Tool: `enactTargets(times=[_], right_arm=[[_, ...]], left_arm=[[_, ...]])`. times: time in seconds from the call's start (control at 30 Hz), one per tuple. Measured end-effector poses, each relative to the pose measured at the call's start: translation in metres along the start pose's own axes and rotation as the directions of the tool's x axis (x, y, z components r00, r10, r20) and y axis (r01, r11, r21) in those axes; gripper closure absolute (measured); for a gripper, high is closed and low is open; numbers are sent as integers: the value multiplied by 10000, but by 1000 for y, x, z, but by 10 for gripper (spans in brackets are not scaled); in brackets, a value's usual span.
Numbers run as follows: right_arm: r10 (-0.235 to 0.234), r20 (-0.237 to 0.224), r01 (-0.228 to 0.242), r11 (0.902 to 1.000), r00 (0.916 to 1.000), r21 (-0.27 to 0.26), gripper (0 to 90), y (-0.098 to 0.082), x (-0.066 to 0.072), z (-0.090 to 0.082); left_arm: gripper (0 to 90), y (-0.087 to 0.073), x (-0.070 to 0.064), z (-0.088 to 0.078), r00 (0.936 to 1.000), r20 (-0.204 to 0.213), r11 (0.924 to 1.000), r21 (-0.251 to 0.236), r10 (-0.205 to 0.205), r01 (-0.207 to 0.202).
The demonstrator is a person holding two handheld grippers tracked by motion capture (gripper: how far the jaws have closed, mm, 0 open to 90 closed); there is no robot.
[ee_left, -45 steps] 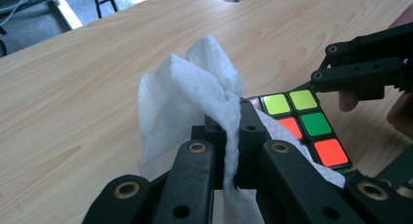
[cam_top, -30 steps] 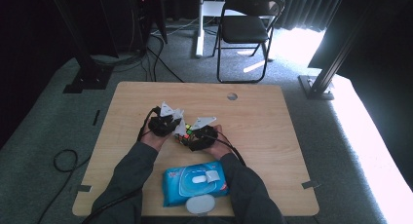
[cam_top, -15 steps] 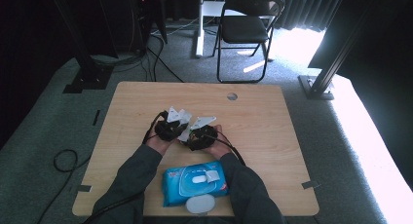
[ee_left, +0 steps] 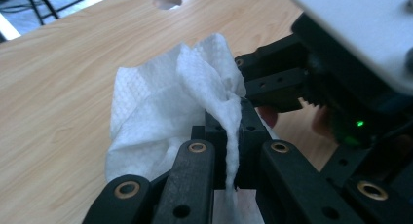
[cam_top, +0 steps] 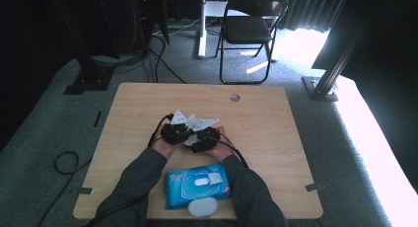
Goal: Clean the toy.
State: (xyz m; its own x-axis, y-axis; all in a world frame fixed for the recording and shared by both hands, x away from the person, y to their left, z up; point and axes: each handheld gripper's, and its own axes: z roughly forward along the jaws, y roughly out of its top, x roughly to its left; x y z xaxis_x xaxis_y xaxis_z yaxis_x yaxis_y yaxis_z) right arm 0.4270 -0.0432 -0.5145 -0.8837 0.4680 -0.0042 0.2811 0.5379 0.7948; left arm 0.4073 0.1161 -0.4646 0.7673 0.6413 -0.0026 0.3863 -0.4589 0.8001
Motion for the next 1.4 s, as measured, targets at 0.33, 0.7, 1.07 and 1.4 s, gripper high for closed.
enactTargets(times=[0.33,0.7,1.07,1.4], right_arm=[[-267,-61,266,9996,9996,-88,341,1,4,0],[-234,3,234,9996,9997,-155,341,1,3,-2],[52,248,-49,9999,9997,-146,341,-1,0,-4],[106,410,-104,9999,9991,-66,342,-1,-1,-2]], left_arm=[[874,0,12,-3,9981,-567,9997,-40,-230,228],[873,-8,32,-13,9880,-1409,9979,57,-631,645],[873,-18,25,-22,9888,-1405,9987,31,-504,514],[872,-15,4,-18,9955,-937,9999,56,136,-131]])
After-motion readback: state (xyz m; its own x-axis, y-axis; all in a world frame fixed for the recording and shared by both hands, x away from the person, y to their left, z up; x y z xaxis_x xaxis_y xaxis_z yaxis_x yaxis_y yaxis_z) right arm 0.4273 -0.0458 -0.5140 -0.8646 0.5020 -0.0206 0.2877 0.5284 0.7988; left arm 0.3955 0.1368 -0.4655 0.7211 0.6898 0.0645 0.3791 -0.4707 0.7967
